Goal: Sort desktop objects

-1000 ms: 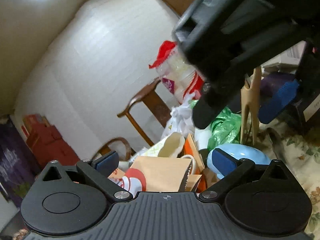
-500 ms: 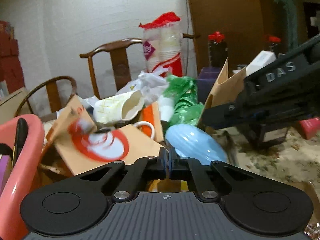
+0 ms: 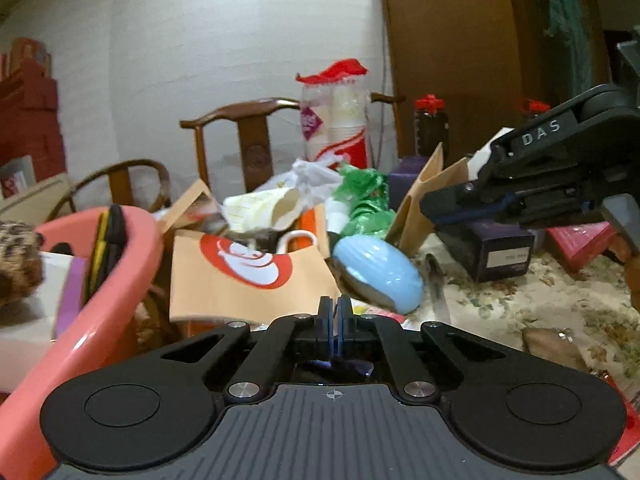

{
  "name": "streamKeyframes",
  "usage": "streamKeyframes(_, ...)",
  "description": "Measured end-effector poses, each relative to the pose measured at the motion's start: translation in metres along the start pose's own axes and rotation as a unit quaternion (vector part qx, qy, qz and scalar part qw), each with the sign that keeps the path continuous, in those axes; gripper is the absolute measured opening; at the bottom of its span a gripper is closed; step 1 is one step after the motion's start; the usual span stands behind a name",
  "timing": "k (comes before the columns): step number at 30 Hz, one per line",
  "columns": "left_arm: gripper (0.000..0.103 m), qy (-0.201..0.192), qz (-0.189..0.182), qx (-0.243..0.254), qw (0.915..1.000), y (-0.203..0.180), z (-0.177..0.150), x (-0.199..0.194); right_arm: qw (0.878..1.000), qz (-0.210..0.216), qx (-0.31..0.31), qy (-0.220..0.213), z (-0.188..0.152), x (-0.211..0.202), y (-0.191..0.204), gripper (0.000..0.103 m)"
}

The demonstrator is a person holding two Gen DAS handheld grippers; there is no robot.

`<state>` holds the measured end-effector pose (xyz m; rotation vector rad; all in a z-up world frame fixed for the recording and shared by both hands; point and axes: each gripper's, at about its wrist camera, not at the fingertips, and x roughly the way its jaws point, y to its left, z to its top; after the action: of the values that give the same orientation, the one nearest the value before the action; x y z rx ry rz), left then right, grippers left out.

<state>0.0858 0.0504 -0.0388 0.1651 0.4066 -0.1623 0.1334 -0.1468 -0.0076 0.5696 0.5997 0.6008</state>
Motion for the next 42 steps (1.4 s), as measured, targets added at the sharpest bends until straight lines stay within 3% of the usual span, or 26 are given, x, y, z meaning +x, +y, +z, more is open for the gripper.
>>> streamKeyframes(1,0.000,0.001,0.002,0.003,1.0000,0.000,0.001,-0.001,1.000,0.011,0.023,0.005,0.000,0.000,-0.005,0.018)
streamKeyframes(2,0.008,0.002,0.005,0.005,1.0000,-0.001,0.001,-0.001,0.999,0.017,0.044,0.009,0.000,0.000,-0.010,0.047)
streamKeyframes(4,0.020,0.003,0.008,0.012,0.9999,-0.003,0.000,-0.002,0.996,0.017,0.087,0.001,0.001,-0.003,-0.019,0.085)
streamKeyframes(6,0.056,0.000,0.013,0.010,0.9999,-0.003,-0.001,-0.005,0.995,0.017,0.094,-0.016,0.004,-0.008,-0.022,0.086)
streamKeyframes(8,0.071,-0.009,0.023,0.012,0.9996,-0.005,-0.002,-0.011,0.995,0.007,0.101,-0.026,0.009,-0.008,-0.024,0.086)
streamKeyframes(11,0.074,-0.012,0.021,0.019,0.9995,-0.009,0.000,-0.021,0.989,0.017,0.143,-0.018,0.015,-0.001,-0.029,0.086)
streamKeyframes(14,0.085,-0.010,0.008,0.006,0.9999,-0.007,0.000,-0.029,0.986,0.019,0.166,-0.014,0.020,0.009,-0.024,0.086)
streamKeyframes(20,0.087,0.019,0.004,-0.009,0.9998,-0.005,-0.001,-0.017,0.982,-0.045,0.181,-0.019,0.027,0.034,-0.014,0.087)
streamKeyframes(23,0.087,0.026,0.001,-0.034,0.9991,0.001,0.008,-0.005,0.979,-0.058,0.192,-0.028,0.034,0.040,-0.011,0.090)
streamKeyframes(27,0.090,0.027,0.017,-0.029,0.9991,-0.005,0.022,0.007,0.971,-0.067,0.226,-0.032,0.038,0.045,-0.012,0.095)
streamKeyframes(29,0.092,0.007,0.028,-0.025,0.9993,-0.010,0.028,0.007,0.972,-0.053,0.224,-0.038,0.036,0.043,-0.012,0.086)
streamKeyframes(30,0.091,0.004,0.032,-0.025,0.9992,-0.011,0.031,0.010,0.976,-0.046,0.209,-0.042,0.035,0.043,-0.011,0.080)
streamKeyframes(31,0.087,0.008,0.036,-0.029,0.9989,-0.011,0.034,0.015,0.980,-0.055,0.189,-0.042,0.035,0.042,-0.012,0.068)
streamKeyframes(32,0.073,0.018,0.033,-0.038,0.9986,-0.008,0.035,0.022,0.980,-0.072,0.181,-0.038,0.036,0.043,-0.015,0.062)
streamKeyframes(33,0.054,0.030,0.024,-0.053,0.9978,-0.004,0.036,0.028,0.978,-0.076,0.190,-0.033,0.034,0.045,-0.021,0.061)
streamKeyframes(34,0.044,0.044,0.017,-0.071,0.9964,0.001,0.035,0.035,0.977,-0.054,0.202,-0.031,0.032,0.044,-0.029,0.053)
streamKeyframes(35,0.038,0.055,0.007,-0.090,0.9944,0.006,0.032,0.040,0.978,-0.039,0.205,-0.029,0.031,0.043,-0.033,0.052)
streamKeyframes(36,0.025,0.060,0.005,-0.104,0.9928,0.010,0.028,0.043,0.978,-0.033,0.203,-0.029,0.031,0.041,-0.034,0.051)
streamKeyframes(39,0.006,0.052,0.014,-0.109,0.9926,0.012,0.018,0.038,0.981,-0.023,0.193,-0.031,0.028,0.037,-0.035,0.046)
streamKeyframes(41,0.000,0.038,0.016,-0.102,0.9939,0.011,0.018,0.030,0.985,-0.016,0.167,-0.036,0.026,0.032,-0.032,0.035)
streamKeyframes(42,0.000,0.031,0.014,-0.100,0.9944,0.010,0.019,0.027,0.988,-0.018,0.152,-0.037,0.026,0.030,-0.029,0.034)
